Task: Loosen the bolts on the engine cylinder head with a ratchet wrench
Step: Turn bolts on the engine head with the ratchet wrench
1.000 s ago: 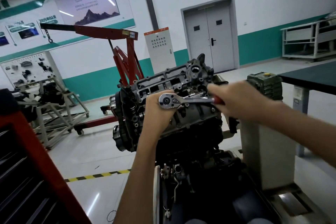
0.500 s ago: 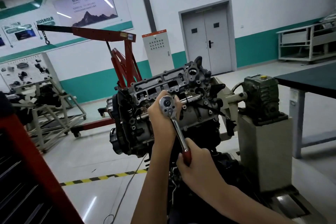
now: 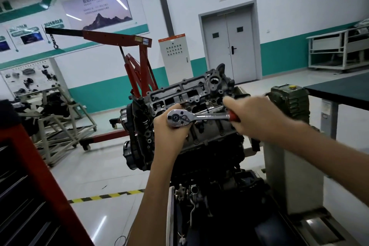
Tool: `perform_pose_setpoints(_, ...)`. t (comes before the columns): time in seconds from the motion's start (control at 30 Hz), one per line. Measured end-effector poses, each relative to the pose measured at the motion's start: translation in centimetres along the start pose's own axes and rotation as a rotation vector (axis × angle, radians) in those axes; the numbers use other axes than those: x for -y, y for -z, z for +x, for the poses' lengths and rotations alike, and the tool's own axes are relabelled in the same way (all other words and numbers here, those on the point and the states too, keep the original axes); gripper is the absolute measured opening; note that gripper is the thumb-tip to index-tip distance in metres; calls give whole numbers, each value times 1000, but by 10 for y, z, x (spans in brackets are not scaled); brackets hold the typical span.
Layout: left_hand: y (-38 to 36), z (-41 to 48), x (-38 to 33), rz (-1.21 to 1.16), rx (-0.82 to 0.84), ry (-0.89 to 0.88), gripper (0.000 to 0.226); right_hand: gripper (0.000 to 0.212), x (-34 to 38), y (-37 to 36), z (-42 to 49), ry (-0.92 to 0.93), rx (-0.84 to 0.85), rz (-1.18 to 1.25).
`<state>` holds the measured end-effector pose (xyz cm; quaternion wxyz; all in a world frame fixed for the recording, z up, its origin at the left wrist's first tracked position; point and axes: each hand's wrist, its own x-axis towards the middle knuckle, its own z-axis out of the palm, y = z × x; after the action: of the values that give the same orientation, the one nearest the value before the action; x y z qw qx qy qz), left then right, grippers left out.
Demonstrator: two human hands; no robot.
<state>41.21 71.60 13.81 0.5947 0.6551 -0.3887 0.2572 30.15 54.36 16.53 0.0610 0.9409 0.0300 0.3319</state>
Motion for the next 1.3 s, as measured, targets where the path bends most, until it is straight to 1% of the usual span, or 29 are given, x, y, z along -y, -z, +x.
perform_pose_setpoints(0.07, -2, -5, -2, 17, -45, -67, 22, 16, 27, -22, -26, -129, -44, 133)
perform_pose_setpoints(0.1, -5, -6, -4, 5, -66, -93, 25, 16, 43, -32, -37, -195, -43, 234)
perform_pose_setpoints(0.2, -19, -2, -9, -52, -107, -104, 36, 18, 94, -59, -52, -341, -31, 690)
perform_pose_setpoints(0.27, -26, -1, -10, -129, -101, -81, 43, 13, 114, -71, -54, -372, -25, 867)
perform_pose_setpoints(0.3, -27, -2, -9, -205, -91, -52, 48, 11, 113, -72, -54, -352, -8, 876)
perform_pose_setpoints(0.33, -25, -2, -8, -252, -100, -25, 50, 9, 105, -71, -53, -310, -3, 826)
perform_pose_setpoints(0.37, -21, -1, -6, -266, -116, 1, 47, 8, 93, -66, -50, -260, 9, 743)
perform_pose_setpoints(0.43, -9, 2, -2, -220, -85, 31, 40, 9, 59, -49, -42, -120, 81, 540)
perform_pose_setpoints(0.5, 0, 5, -4, -121, 33, -8, 41, 13, 23, -27, -24, 12, 149, 352)
perform_pose_setpoints(0.53, 3, 6, -7, -64, 82, -29, 41, 17, 7, -15, -12, 68, 142, 238)
perform_pose_setpoints(0.6, 4, 11, -10, 16, 174, -75, 50, 17, -19, 8, 10, 136, 49, 21)
perform_pose_setpoints(0.63, 3, 13, -13, 40, 211, -91, 51, 17, -27, 17, 19, 147, 1, -41)
perform_pose_setpoints(0.67, 1, 14, -14, 58, 225, -97, 46, 18, -30, 21, 24, 144, -23, -69)
perform_pose_setpoints(0.73, 0, 10, -11, 51, 168, -80, 36, 17, -26, 17, 23, 95, -19, -73)
perform_pose_setpoints(0.8, -1, 1, -7, 16, 66, -56, 35, 17, -8, 0, 4, -8, -11, 17)
perform_pose_setpoints(0.9, -9, -9, -7, -26, -43, -93, 30, 15, 35, -35, -35, -206, -54, 272)
perform_pose_setpoints(0.97, -19, -8, -11, -47, -93, -74, 29, 14, 71, -54, -49, -314, -64, 532)
perform_pose_setpoints(1.03, -30, -5, -14, -80, -130, -55, 35, 21, 100, -70, -53, -372, -107, 772)
perform_pose_setpoints(1.07, -33, -3, -15, -123, -136, -40, 39, 25, 106, -74, -53, -376, -130, 835)
perform_pose_setpoints(1.1, -34, -1, -15, -164, -133, -22, 44, 26, 104, -75, -52, -363, -124, 852)
perform_pose_setpoints(1.17, -29, 4, -11, -152, -117, -20, 47, 20, 84, -67, -50, -273, -57, 770)
perform_pose_setpoints(1.23, -18, 8, -7, -87, -47, -8, 41, 16, 50, -51, -43, -139, 22, 610)
perform_pose_setpoints(1.3, -9, 11, -8, -12, 61, -27, 40, 18, 15, -30, -27, 1, 94, 366)
